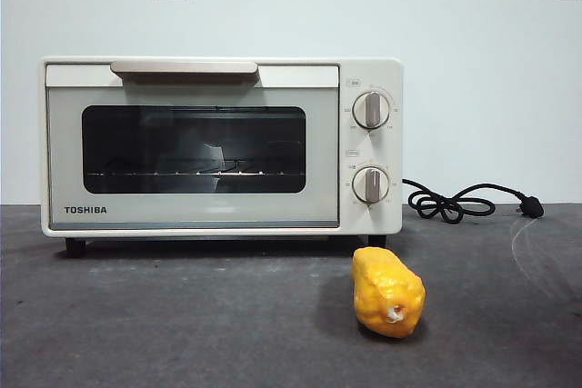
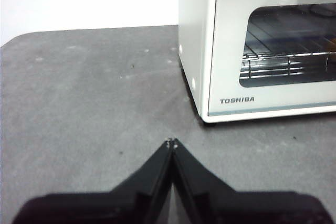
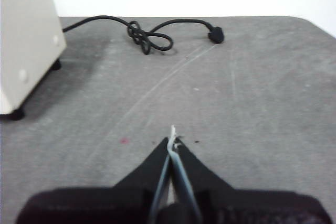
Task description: Take the corn from the table,put the corn in the oven
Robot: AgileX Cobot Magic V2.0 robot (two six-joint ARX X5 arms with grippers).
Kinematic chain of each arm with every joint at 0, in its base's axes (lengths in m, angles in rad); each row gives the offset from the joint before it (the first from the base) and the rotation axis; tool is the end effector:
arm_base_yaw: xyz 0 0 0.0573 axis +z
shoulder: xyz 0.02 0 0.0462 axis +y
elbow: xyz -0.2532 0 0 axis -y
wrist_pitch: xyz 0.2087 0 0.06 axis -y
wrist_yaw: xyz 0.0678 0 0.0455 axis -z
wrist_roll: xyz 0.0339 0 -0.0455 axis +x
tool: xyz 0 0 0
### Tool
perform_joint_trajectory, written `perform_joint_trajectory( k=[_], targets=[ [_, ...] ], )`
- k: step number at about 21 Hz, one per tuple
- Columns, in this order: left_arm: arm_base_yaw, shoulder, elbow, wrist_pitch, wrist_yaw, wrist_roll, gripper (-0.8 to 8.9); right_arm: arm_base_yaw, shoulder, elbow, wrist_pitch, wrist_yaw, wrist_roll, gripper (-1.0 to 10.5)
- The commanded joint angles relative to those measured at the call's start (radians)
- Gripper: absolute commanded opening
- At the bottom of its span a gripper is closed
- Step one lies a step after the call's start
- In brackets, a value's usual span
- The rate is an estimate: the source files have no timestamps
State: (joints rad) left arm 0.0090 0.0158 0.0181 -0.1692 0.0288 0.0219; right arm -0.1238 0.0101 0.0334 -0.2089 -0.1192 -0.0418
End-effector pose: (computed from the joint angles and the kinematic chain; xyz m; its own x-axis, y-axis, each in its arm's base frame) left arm 0.0757 -0.0003 0.1511 0.9859 -0.0199 -0.1661 0.0230 0.9996 0.0168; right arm 0.0737 -0.0051 0.1522 0.9831 -0.0025 -0.1832 -0.0010 0.9998 -0.0191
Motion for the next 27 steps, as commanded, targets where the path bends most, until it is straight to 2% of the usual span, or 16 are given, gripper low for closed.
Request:
perform_joint_trajectory(
  k=[1,4,6,8,10,13,16,19,23,27],
  targets=[
    [-0.004,0.000,-0.007,0.047,0.013,-0.052,-0.04,0.000,0.000,-0.010,0.014,-0.054,0.187,0.0],
    [-0.004,0.000,-0.006,0.066,0.064,-0.210,-0.04,0.000,0.000,-0.010,0.015,-0.098,0.444,0.0],
    [-0.004,0.000,-0.006,0.068,0.083,-0.266,-0.04,0.000,0.000,-0.010,0.016,-0.097,0.526,0.0],
    [-0.004,0.000,-0.006,0.061,0.087,-0.340,-0.04,0.000,0.000,-0.010,0.026,-0.077,0.538,0.0],
    [-0.004,0.000,-0.006,0.056,0.133,-0.404,-0.04,0.000,0.000,-0.010,0.032,-0.062,0.540,0.0],
    [-0.004,0.004,-0.006,0.058,0.222,-0.415,-0.04,0.000,0.000,-0.010,0.033,-0.073,0.546,0.0],
    [-0.004,0.006,-0.002,0.058,0.320,-0.432,-0.05,0.000,0.000,-0.010,0.047,-0.119,0.564,0.0],
    [-0.004,0.013,0.013,0.058,0.372,-0.460,-0.05,0.000,0.000,-0.010,0.106,-0.186,0.563,0.0],
    [-0.004,0.036,0.053,0.056,0.425,-0.472,-0.05,0.000,0.000,-0.009,0.219,-0.217,0.566,-0.1],
    [-0.004,0.091,0.119,0.053,0.464,-0.472,-0.05,0.000,0.001,0.011,0.267,-0.288,0.625,-0.1]
  ],
)
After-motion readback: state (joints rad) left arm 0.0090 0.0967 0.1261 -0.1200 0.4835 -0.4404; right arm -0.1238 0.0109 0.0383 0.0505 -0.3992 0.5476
